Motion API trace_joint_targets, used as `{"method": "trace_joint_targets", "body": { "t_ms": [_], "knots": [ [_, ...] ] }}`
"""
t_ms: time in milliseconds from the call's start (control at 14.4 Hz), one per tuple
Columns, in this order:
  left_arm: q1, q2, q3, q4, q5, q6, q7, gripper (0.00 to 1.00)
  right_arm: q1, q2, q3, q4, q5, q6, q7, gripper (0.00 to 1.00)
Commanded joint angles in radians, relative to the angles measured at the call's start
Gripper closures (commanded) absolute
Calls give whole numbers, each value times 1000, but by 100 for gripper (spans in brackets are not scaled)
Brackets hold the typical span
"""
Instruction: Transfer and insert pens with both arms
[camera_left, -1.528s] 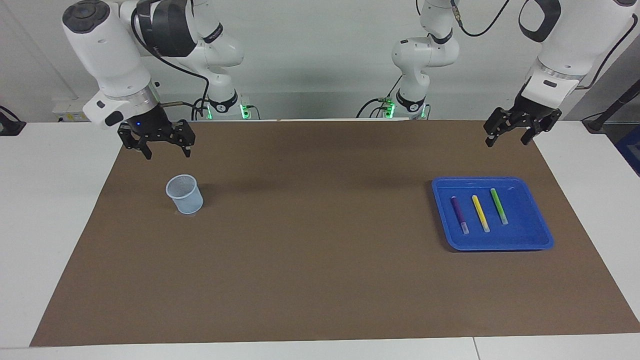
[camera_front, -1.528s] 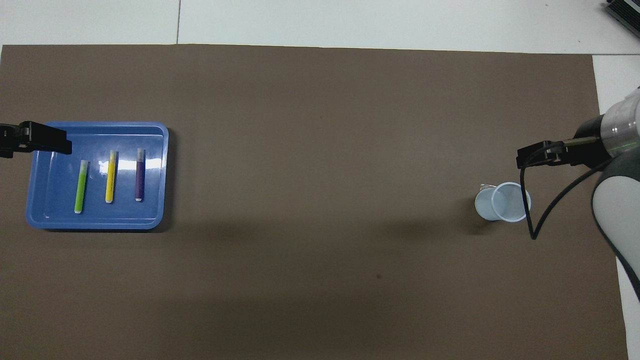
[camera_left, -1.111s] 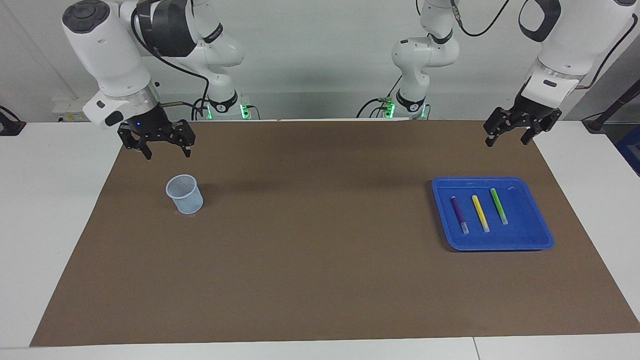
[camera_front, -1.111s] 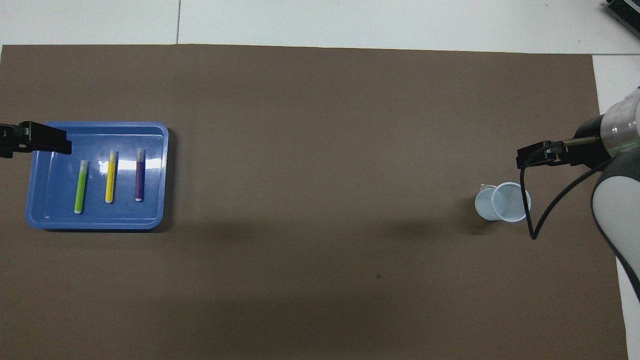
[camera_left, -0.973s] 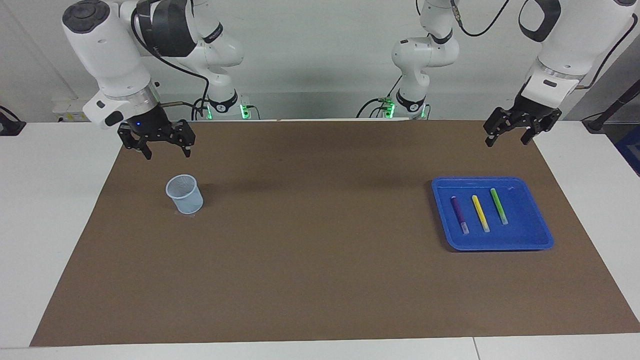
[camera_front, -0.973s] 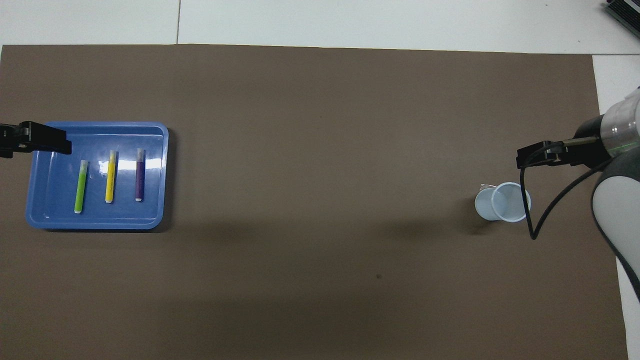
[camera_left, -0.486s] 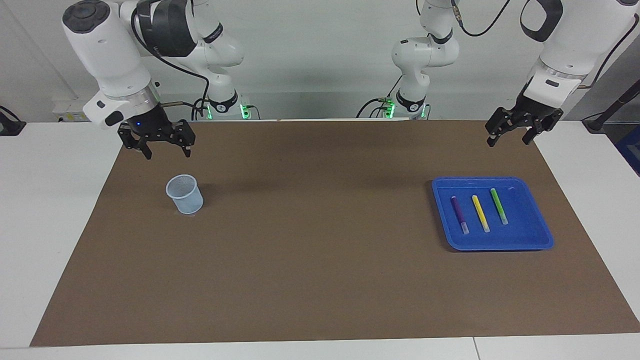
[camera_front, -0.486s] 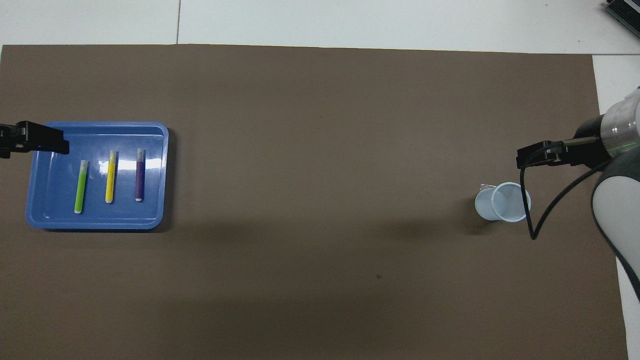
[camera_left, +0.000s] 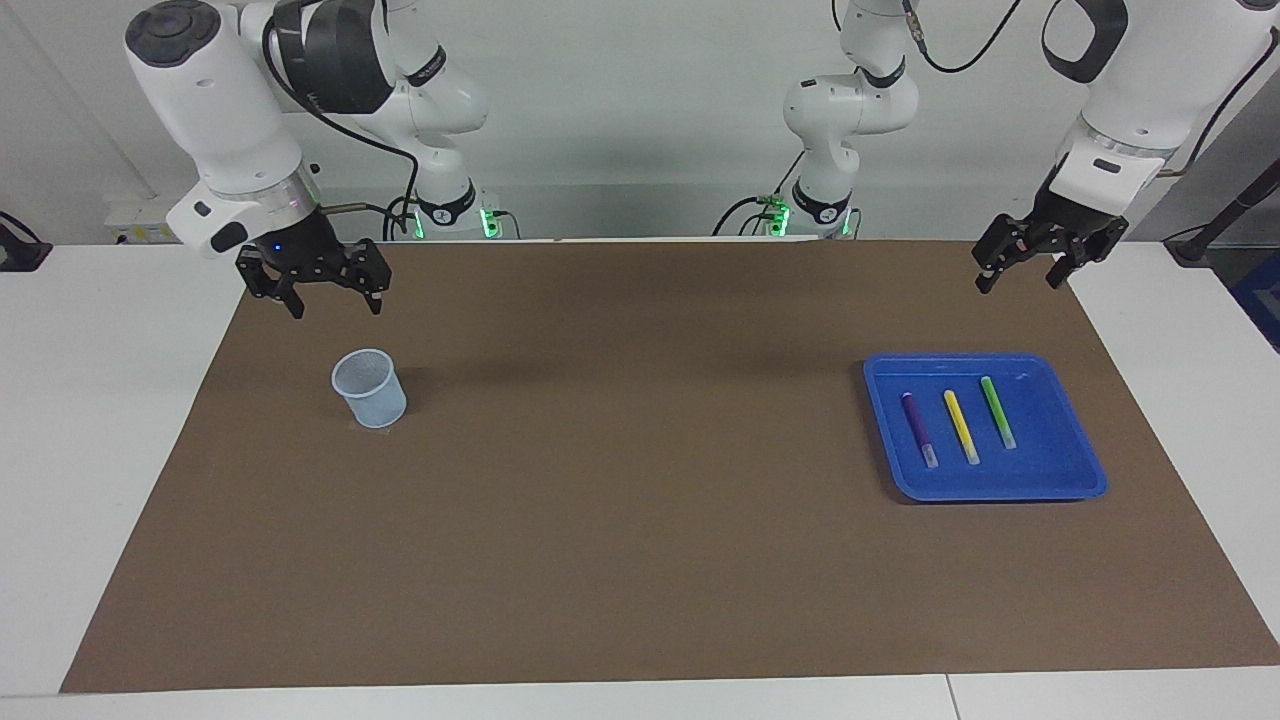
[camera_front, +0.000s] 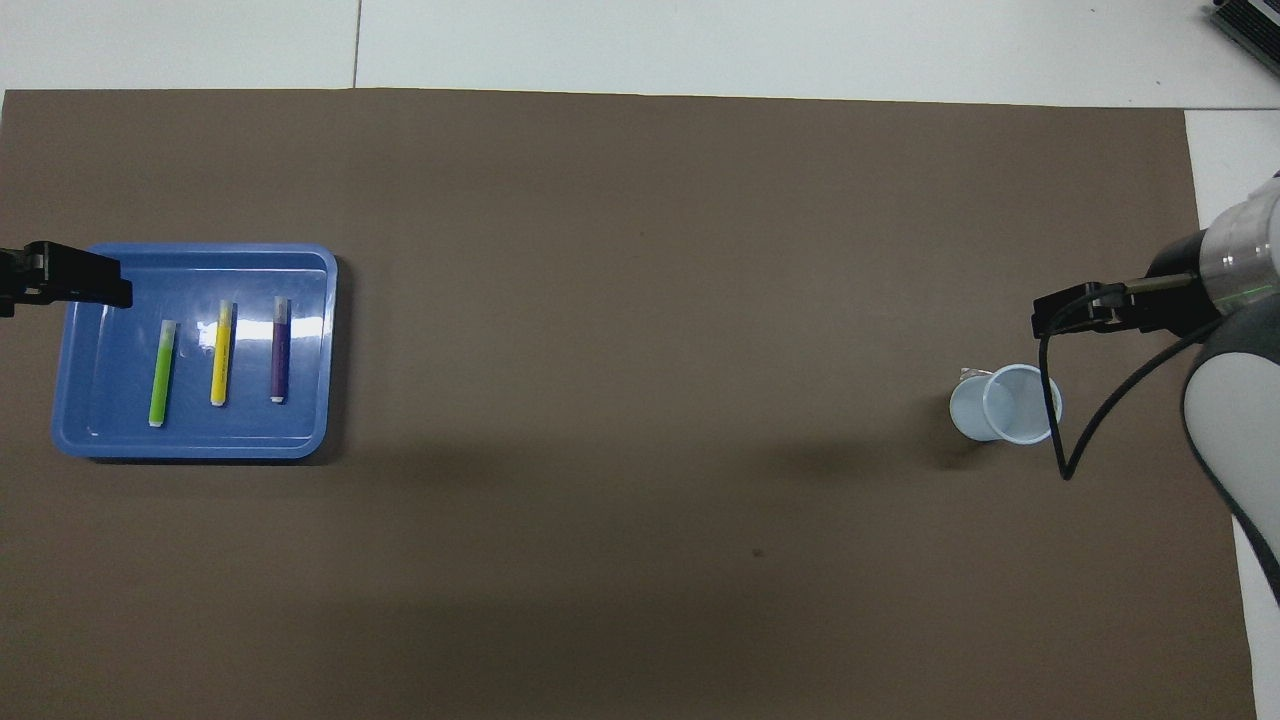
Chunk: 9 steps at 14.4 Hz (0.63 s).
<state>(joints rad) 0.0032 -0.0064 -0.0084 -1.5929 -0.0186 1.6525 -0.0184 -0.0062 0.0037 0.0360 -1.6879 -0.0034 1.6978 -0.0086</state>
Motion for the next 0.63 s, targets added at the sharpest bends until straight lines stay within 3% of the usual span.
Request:
{"method": "trace_joint_targets", "body": {
  "t_ms": [0,139,556],
  "knots": [
    [18,-17,-4,-16,-10,4,-8,0,-8,-8,4,2,-6,-20,-10,0],
    [40,-24,-4,-44,-12,80,-6,0,-8,-10,5,2,-4,-26,-11,0],
    [38,-75,-5,-166,-24,105,-6,0,52,-36,28,-44,15,-46,-14,0]
  ]
}}
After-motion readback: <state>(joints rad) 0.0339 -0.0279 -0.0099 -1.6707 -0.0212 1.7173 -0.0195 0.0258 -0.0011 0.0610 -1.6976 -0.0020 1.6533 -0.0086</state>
